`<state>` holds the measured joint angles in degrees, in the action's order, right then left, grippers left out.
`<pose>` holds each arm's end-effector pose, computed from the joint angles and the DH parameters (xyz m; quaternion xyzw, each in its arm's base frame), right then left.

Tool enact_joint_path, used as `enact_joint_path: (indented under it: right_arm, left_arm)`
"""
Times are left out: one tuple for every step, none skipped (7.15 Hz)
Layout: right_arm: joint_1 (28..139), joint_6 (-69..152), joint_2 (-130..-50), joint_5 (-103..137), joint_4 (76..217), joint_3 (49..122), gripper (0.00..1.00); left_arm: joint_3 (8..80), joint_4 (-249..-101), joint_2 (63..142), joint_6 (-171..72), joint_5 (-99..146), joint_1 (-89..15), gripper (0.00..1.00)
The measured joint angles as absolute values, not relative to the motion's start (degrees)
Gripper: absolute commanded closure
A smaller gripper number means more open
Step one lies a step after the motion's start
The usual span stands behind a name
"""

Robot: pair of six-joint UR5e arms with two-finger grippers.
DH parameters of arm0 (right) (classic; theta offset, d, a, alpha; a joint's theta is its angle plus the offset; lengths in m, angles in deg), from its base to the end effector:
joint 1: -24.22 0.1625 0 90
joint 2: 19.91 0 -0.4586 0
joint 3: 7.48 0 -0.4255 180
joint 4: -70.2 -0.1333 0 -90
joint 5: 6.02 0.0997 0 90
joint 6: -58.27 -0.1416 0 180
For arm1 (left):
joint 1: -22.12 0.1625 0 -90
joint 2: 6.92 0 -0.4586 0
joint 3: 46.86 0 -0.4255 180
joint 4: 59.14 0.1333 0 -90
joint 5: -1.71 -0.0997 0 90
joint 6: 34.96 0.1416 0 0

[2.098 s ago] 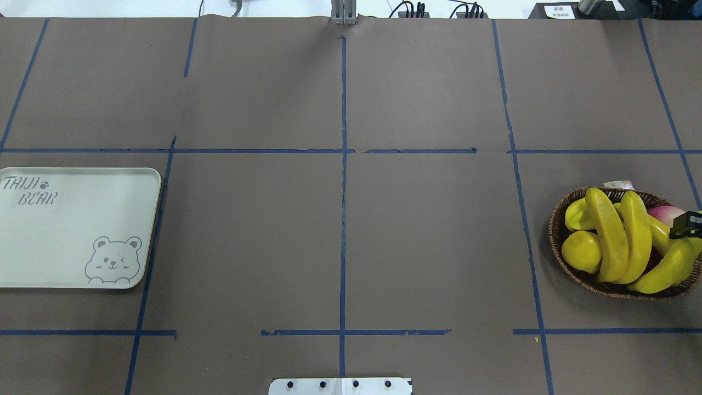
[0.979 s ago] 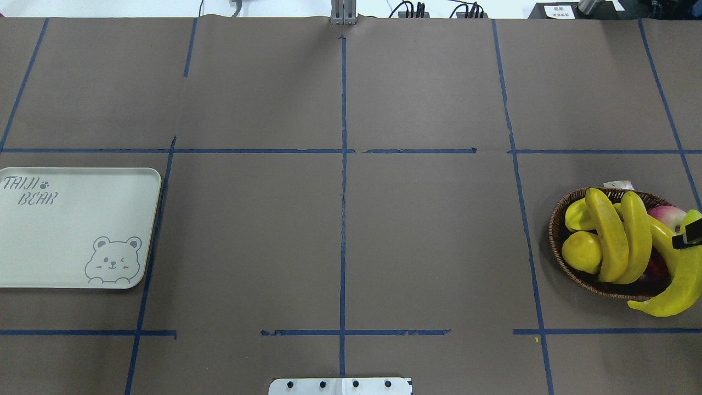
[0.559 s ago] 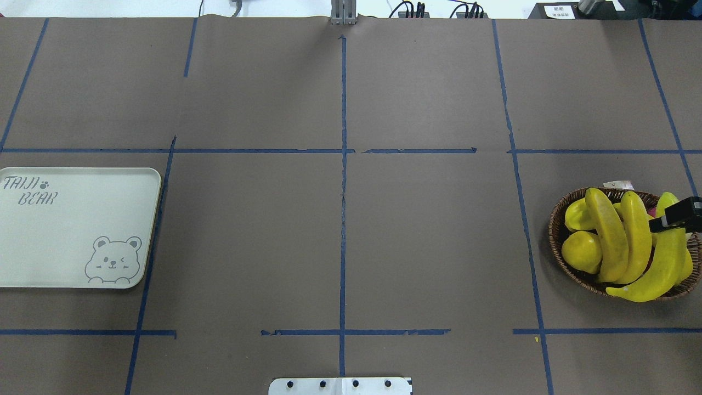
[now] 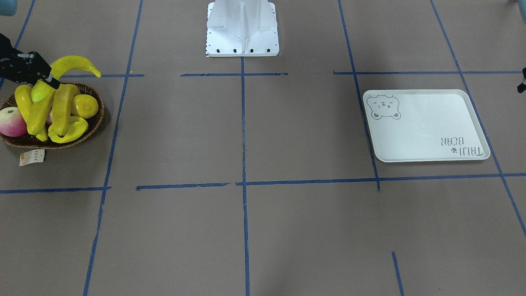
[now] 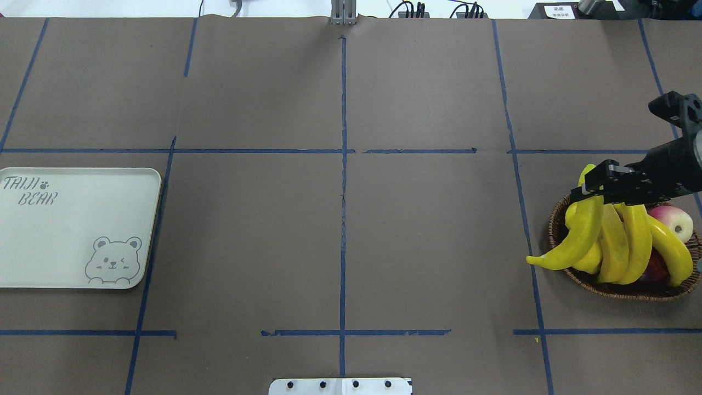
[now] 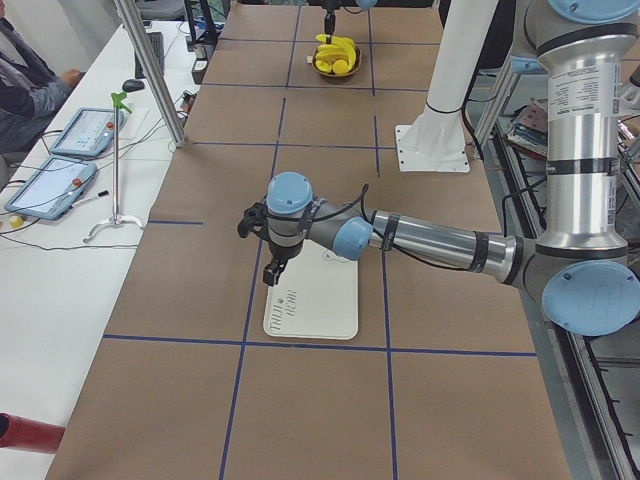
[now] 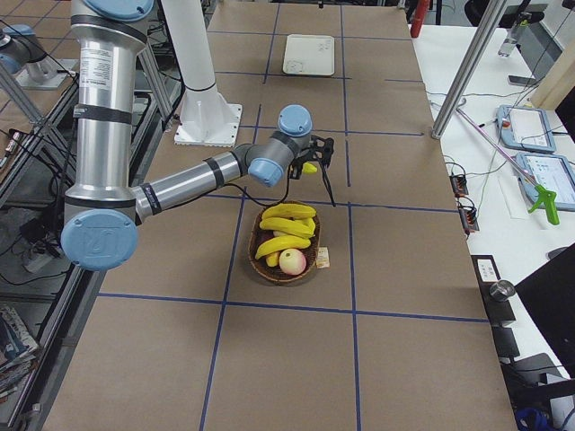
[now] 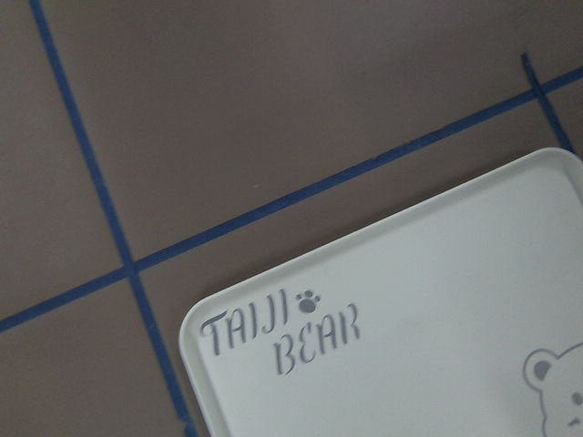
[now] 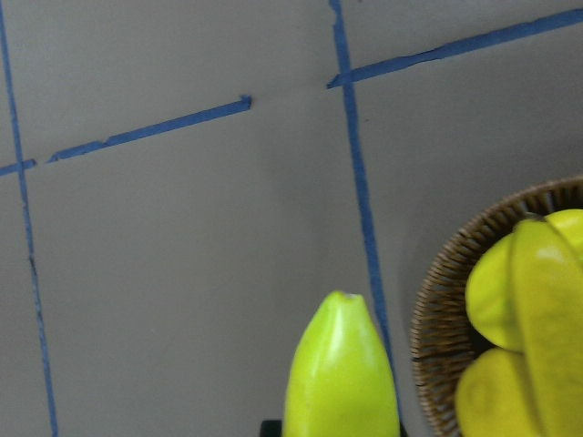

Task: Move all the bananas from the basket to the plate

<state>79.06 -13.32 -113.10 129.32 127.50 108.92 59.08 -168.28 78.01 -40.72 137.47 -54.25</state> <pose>-0.2635 -0.4307 0.4259 -0.0152 -0.5503 0.0832 0.8307 0.0900 -0.5061 0.5747 0.1719 0.4104 0.1615 0.8809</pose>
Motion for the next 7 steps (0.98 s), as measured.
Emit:
enact_joint_path:
  right_arm:
    - [75.83,-18.14,-109.84,126.31,126.95,108.83,0.99]
    - [72.23,-22.45,-106.35,123.03,126.74,108.59,0.99]
    - [67.97,-26.33,-102.77,118.72,126.68,108.14,0.98]
    - [64.18,-29.2,-99.07,114.69,126.69,107.15,0.98]
    - [61.55,-31.06,-94.97,112.37,126.71,105.15,0.98]
    - [59.93,-32.15,-91.41,111.49,126.71,102.83,0.97]
    - [58.9,-32.76,-88.54,111.13,126.71,100.79,0.97]
  left_arm:
    - [59.09,-173.99,78.56,-46.53,137.47,-51.04,0.01]
    - [59.17,-178.17,79.89,-52.72,137.48,-47.68,0.01]
    - [59.32,-181.1,82.29,-59.68,137.54,-44.89,0.01]
    - [59.47,-184.29,84.92,-67.13,137.56,-42.28,0.01]
    - [59.53,-188.21,87.5,-74.4,137.53,-39.45,0.01]
    - [59.45,-191.76,89.88,-80.49,137.47,-36.38,0.01]
    - [59.27,-194.29,92.57,-85.0,137.39,-33.02,0.01]
